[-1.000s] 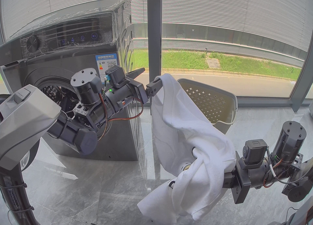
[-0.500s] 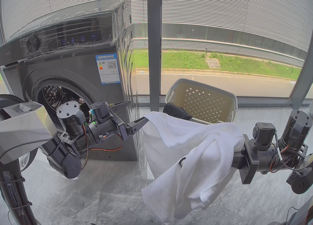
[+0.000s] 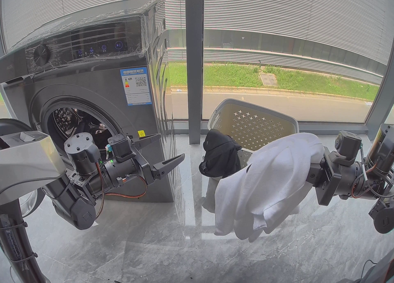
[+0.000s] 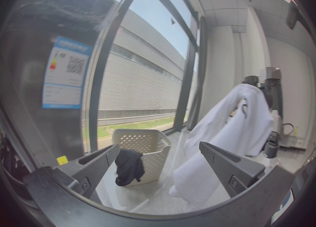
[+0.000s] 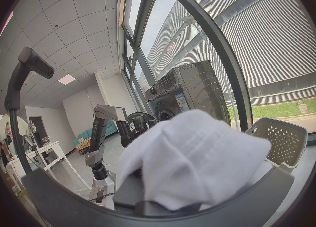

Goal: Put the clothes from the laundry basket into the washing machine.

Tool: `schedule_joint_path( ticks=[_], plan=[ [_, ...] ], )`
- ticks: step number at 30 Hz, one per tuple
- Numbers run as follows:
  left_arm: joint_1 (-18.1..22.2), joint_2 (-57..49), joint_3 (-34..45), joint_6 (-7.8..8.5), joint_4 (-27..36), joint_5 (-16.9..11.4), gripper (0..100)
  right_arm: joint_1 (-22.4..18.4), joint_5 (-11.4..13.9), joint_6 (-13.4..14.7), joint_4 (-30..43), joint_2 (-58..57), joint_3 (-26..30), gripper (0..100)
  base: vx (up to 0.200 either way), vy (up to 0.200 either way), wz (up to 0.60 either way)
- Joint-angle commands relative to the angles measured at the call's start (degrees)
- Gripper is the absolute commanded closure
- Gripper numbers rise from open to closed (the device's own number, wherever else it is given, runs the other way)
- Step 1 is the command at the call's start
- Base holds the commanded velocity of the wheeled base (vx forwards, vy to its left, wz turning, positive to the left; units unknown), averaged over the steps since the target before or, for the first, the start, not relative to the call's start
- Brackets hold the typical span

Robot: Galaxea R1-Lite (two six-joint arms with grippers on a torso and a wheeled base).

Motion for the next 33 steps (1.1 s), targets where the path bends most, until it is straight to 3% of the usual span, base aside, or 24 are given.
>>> schedule_joint_path(
  ticks=[1,5,10,13,23,29,33],
  plan=[
    [-3.17,-4.39,1.85,2.09,0.06,-3.96,0,0.02,0.21,0.87,0.01,-0.47,-0.24,100,0.0,0.0,0.0],
    [-9.85,-8.44,6.69,4.29,0.67,-8.44,0,0.72,0.56,2.54,0.01,-0.2,-1.47,100,0.0,0.0,0.0],
    [-15.74,-8.88,10.82,4.56,0.76,-8.7,0,2.04,0.91,4.47,-0.08,-0.38,-3.49,100,0.0,0.0,0.0],
    [-19.87,-8.17,11.17,4.56,0.94,-8.7,0,3.97,0.91,7.9,0.01,-0.55,-4.81,100,0.0,0.0,0.0],
    [-20.31,-2.11,11.17,4.56,0.94,-8.53,0,9.6,0.82,10.45,0.01,-1.17,-5.95,100,0.0,0.0,0.0],
    [-18.29,-0.26,9.59,4.47,0.94,-8.17,0,12.41,0.82,13.35,0.01,-2.4,-5.95,100,0.0,0.0,0.0],
    [-20.4,-0.53,9.5,4.47,0.76,-8.26,0,13.03,0.82,14.32,0.01,-2.58,-6.04,100,0.0,0.0,0.0]
  ],
)
